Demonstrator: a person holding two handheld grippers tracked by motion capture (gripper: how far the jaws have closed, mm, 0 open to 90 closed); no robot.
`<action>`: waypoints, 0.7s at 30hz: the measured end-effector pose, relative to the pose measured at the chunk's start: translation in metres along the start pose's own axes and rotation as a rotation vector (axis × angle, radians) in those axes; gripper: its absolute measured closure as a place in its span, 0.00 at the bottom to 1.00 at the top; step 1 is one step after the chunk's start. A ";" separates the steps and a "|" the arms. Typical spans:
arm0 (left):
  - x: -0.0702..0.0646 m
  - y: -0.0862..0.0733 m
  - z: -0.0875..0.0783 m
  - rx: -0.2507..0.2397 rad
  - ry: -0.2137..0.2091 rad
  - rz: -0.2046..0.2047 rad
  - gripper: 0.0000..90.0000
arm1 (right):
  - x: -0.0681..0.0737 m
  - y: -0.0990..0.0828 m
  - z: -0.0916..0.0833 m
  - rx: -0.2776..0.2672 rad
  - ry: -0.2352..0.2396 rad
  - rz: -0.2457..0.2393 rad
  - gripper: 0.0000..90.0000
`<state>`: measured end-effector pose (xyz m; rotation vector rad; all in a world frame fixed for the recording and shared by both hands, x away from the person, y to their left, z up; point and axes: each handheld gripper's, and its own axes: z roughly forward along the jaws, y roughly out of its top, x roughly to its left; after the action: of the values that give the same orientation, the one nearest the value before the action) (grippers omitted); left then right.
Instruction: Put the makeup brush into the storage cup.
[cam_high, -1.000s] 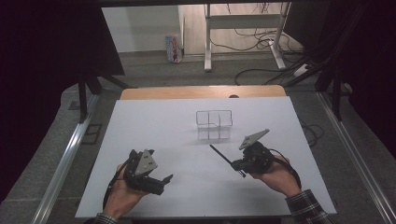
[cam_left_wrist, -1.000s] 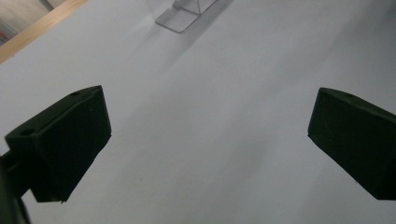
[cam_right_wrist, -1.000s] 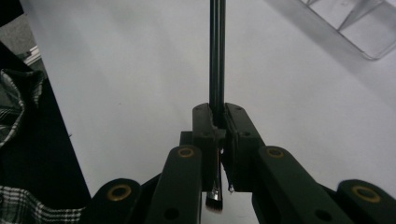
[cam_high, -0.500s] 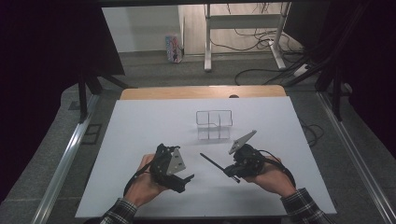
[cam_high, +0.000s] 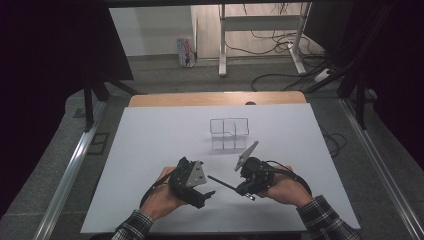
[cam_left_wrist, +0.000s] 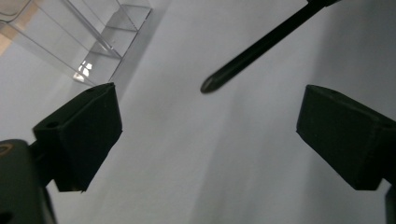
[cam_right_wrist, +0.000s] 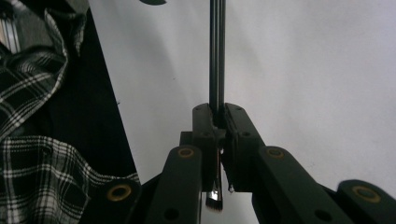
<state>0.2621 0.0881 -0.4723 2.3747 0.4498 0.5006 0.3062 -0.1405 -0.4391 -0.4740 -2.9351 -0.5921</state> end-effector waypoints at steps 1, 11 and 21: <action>0.000 0.000 0.000 0.000 0.000 0.000 0.12 | 0.000 0.000 0.000 0.000 0.000 0.000 0.93; -0.003 -0.003 0.007 0.014 -0.063 0.075 0.33 | 0.000 0.004 0.006 0.043 0.013 -0.017 0.93; -0.010 0.003 0.012 0.007 -0.074 0.181 0.54 | 0.003 0.008 0.010 0.100 0.029 -0.030 0.93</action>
<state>0.2597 0.0747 -0.4811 2.4443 0.2050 0.4912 0.3057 -0.1285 -0.4451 -0.4076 -2.9320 -0.4489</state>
